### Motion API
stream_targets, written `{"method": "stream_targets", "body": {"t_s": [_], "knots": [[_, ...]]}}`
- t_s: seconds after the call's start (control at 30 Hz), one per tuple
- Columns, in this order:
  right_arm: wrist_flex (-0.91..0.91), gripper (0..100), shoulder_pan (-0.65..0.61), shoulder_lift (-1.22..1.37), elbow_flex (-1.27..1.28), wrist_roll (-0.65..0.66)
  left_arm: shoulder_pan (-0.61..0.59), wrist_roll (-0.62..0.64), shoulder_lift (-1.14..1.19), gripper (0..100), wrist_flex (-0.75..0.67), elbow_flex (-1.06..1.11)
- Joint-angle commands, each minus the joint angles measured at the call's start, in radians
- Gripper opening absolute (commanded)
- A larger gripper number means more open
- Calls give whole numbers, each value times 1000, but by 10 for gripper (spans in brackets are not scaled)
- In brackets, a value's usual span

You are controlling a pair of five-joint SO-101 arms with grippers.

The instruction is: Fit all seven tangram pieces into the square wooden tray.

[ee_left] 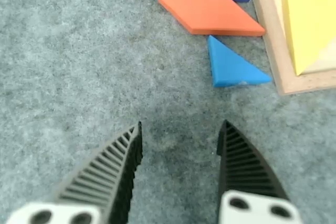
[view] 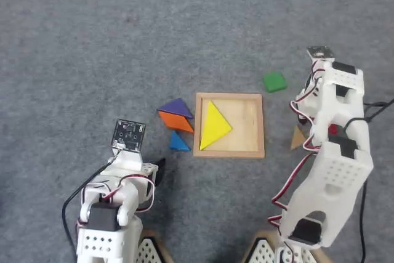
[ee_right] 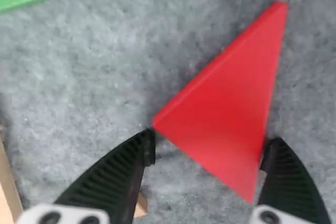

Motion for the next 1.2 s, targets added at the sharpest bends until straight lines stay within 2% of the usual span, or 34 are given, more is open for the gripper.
{"method": "stream_targets", "body": {"t_s": [0.0, 0.2, 0.53, 0.7, 0.77, 1.0, 1.17], "knots": [[10, 322, 13, -5, -48, -14, -2, 9, -21, 225, 3, -13], [12, 322, 5, -39, -98, -157, -2, 9, -21, 225, 3, -13], [12, 318, -39, -41, -114, -264, -2, 9, -21, 225, 3, -13], [1, 210, -41, -41, -117, -367, -2, 9, -21, 225, 3, -13], [-7, 200, -44, -41, -118, -381, -2, 9, -21, 225, 3, -13], [-2, 270, -38, -41, -118, -379, -2, 9, -21, 225, 3, -13], [12, 271, -30, -42, -118, -379, -2, 9, -21, 225, 3, -13]]}}
